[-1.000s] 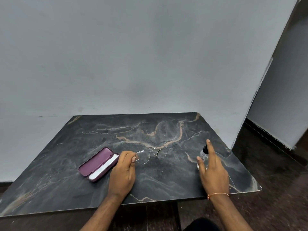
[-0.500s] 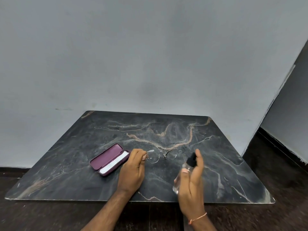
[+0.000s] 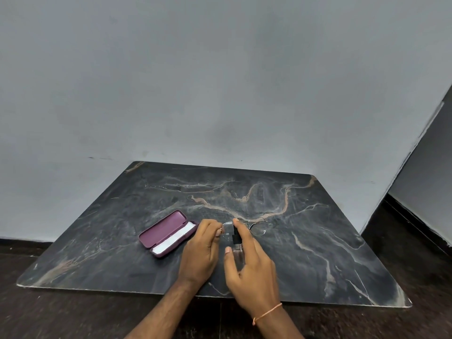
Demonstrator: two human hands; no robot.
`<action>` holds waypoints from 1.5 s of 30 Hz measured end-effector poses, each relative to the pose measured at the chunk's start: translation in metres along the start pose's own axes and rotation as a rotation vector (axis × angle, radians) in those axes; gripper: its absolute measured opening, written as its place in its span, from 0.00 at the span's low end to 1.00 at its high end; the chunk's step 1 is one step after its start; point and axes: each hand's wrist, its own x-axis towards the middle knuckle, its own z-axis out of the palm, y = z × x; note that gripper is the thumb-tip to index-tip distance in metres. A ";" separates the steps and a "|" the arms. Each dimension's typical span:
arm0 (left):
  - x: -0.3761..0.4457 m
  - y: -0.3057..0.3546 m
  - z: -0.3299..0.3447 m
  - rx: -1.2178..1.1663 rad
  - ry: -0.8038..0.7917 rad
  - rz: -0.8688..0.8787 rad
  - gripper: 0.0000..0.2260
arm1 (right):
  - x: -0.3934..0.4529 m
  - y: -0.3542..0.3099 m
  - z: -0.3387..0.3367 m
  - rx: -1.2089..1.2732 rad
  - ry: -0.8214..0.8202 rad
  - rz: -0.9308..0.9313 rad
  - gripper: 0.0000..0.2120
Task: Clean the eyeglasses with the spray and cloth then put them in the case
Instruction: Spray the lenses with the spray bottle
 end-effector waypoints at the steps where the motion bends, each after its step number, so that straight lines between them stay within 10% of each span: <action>1: 0.000 0.000 0.000 -0.003 -0.002 0.002 0.14 | 0.001 0.001 0.001 -0.006 0.000 -0.004 0.33; 15: 0.000 0.004 -0.001 -0.014 0.020 0.004 0.15 | -0.002 0.013 -0.004 -0.017 0.062 0.020 0.35; 23: 0.000 0.007 0.000 -0.016 0.026 0.002 0.15 | -0.002 0.050 -0.042 0.480 0.040 0.262 0.32; 45: 0.001 0.005 -0.001 -0.028 0.034 0.001 0.13 | 0.014 0.060 -0.050 0.042 0.026 0.002 0.29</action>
